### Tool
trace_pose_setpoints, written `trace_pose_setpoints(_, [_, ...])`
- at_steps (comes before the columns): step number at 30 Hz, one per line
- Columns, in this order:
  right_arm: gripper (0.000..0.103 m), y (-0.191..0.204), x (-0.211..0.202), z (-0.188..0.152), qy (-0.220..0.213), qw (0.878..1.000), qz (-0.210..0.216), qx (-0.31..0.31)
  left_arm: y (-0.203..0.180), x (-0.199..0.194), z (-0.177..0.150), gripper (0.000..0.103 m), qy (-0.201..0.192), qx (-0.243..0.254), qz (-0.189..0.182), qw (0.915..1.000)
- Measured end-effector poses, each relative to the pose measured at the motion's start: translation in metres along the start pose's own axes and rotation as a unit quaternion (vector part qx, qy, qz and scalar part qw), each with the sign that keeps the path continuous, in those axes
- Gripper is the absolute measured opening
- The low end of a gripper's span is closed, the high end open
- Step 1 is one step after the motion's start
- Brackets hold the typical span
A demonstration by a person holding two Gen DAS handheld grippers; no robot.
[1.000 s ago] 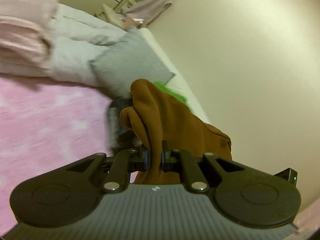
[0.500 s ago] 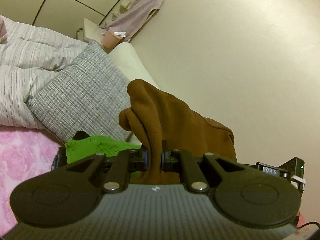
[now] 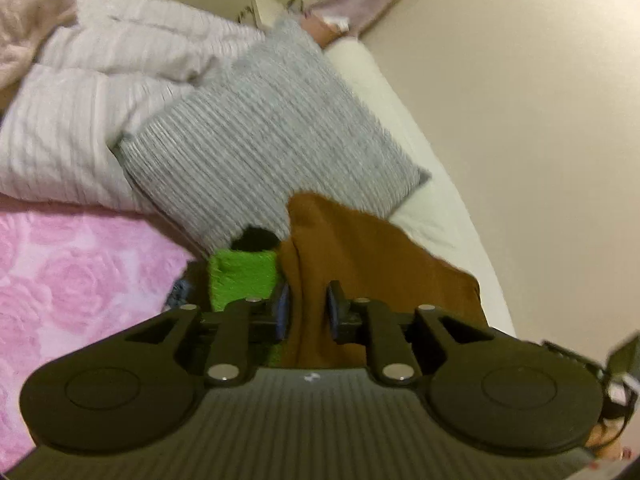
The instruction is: Fold large clothes
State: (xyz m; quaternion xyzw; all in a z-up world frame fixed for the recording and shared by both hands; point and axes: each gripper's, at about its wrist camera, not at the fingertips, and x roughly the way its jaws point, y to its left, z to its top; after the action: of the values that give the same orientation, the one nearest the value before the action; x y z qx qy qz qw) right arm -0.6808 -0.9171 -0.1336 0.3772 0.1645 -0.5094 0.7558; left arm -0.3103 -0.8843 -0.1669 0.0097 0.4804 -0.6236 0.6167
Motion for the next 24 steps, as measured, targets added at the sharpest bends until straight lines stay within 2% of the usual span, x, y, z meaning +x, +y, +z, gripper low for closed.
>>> trace_pose_setpoints(2, [0.036,0.008,-0.028,-0.01,-0.037,0.999,-0.011,-0.02,0.001,-0.023,0.0,0.016,-0.028,0.019,0.011,0.9994])
trace_pose_setpoints(4, [0.036,0.017,-0.061,-0.03,-0.057,0.998,-0.005,-0.029,-0.002,-0.044,-0.005,0.017,-0.035,0.051,0.029,0.9976])
trace_pose_setpoints(8, [0.038,0.034,-0.098,-0.083,-0.032,0.999,-0.003,-0.044,-0.013,-0.088,-0.033,0.034,-0.019,0.111,0.08,0.9904])
trace_pose_setpoints(9, [0.04,0.041,-0.105,-0.096,-0.02,0.999,-0.006,-0.047,-0.015,-0.096,-0.043,0.042,-0.011,0.121,0.091,0.9885])
trace_pose_setpoints(10, [0.047,0.048,-0.11,-0.11,-0.006,0.999,-0.011,-0.047,-0.018,-0.105,-0.053,0.046,-0.001,0.128,0.102,0.9865])
trace_pose_setpoints(11, [0.056,0.055,-0.116,-0.122,0.008,0.999,-0.016,-0.046,-0.021,-0.115,-0.062,0.046,0.006,0.133,0.105,0.9856])
trace_pose_setpoints(14, [0.067,0.075,-0.138,-0.15,0.035,0.998,-0.016,-0.048,-0.028,-0.143,-0.088,0.057,0.031,0.137,0.093,0.9856])
trace_pose_setpoints(17, [0.071,0.096,-0.165,-0.168,0.042,0.998,-0.019,-0.051,-0.039,-0.173,-0.109,0.068,0.038,0.159,0.098,0.9817])
trace_pose_setpoints(19, [0.073,0.108,-0.186,-0.177,0.041,0.997,-0.026,-0.059,-0.052,-0.198,-0.124,0.082,0.027,0.19,0.106,0.9757])
trace_pose_setpoints(24, [0.073,0.132,-0.227,-0.201,0.026,0.996,-0.041,-0.077,-0.068,-0.245,-0.156,0.085,0.013,0.226,0.101,0.9689])
